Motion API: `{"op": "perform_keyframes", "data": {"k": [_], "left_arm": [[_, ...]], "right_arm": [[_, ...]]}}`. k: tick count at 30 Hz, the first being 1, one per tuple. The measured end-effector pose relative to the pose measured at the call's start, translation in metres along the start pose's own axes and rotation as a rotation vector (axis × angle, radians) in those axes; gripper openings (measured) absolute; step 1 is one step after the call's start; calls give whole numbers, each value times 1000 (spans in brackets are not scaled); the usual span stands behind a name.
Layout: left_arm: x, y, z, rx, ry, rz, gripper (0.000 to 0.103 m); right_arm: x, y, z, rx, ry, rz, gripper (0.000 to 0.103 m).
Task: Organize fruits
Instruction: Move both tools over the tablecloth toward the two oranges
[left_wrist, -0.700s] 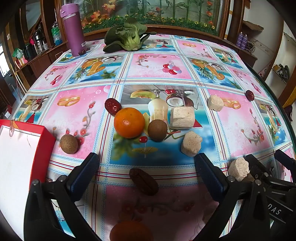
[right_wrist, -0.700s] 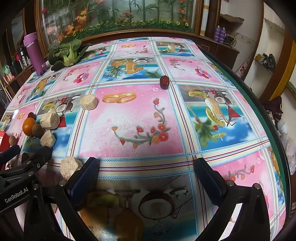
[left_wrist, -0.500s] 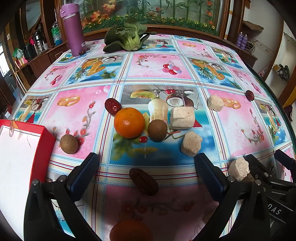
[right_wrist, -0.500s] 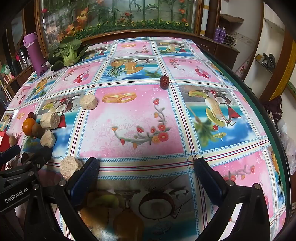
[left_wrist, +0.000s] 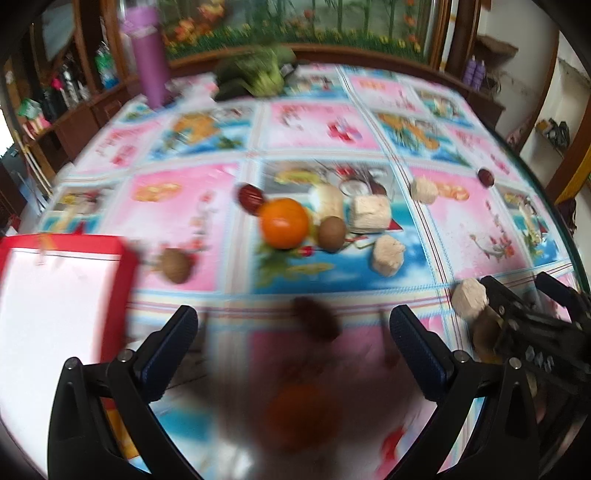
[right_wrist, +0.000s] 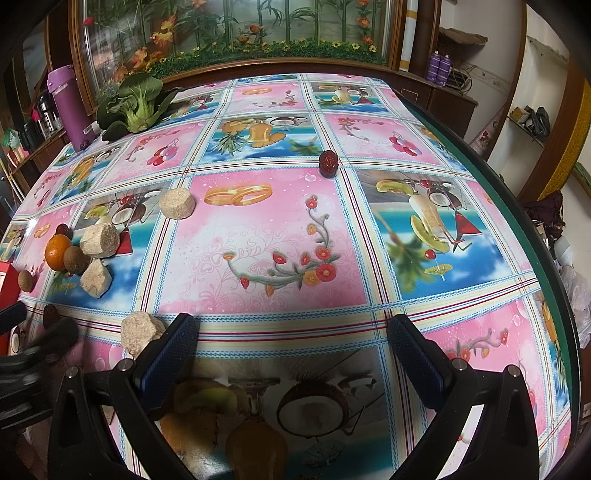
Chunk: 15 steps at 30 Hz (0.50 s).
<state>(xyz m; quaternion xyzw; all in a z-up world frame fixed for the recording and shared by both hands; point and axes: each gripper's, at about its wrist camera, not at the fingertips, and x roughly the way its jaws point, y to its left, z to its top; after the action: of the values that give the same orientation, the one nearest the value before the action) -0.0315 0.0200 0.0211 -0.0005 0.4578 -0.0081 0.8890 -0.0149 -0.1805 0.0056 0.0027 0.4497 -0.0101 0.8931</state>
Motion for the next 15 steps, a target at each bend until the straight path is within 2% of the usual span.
{"op": "perform_keyframes", "data": {"k": [2, 4, 6, 9, 15], "left_arm": [[-21, 10, -9, 25, -39, 5, 103], [-41, 25, -21, 33, -72, 18, 103], [-60, 39, -36, 34, -101, 41, 103], [-75, 58, -52, 10, -101, 55, 103], [-95, 88, -57, -41, -115, 129, 103]], "right_arm": [[-2, -1, 1, -22, 18, 29, 102], [-9, -3, 1, -14, -6, 51, 102], [-22, -7, 0, -2, -45, 115, 102], [-43, -10, -1, -10, -109, 190, 102], [-72, 5, 1, -10, -132, 335, 102]]}}
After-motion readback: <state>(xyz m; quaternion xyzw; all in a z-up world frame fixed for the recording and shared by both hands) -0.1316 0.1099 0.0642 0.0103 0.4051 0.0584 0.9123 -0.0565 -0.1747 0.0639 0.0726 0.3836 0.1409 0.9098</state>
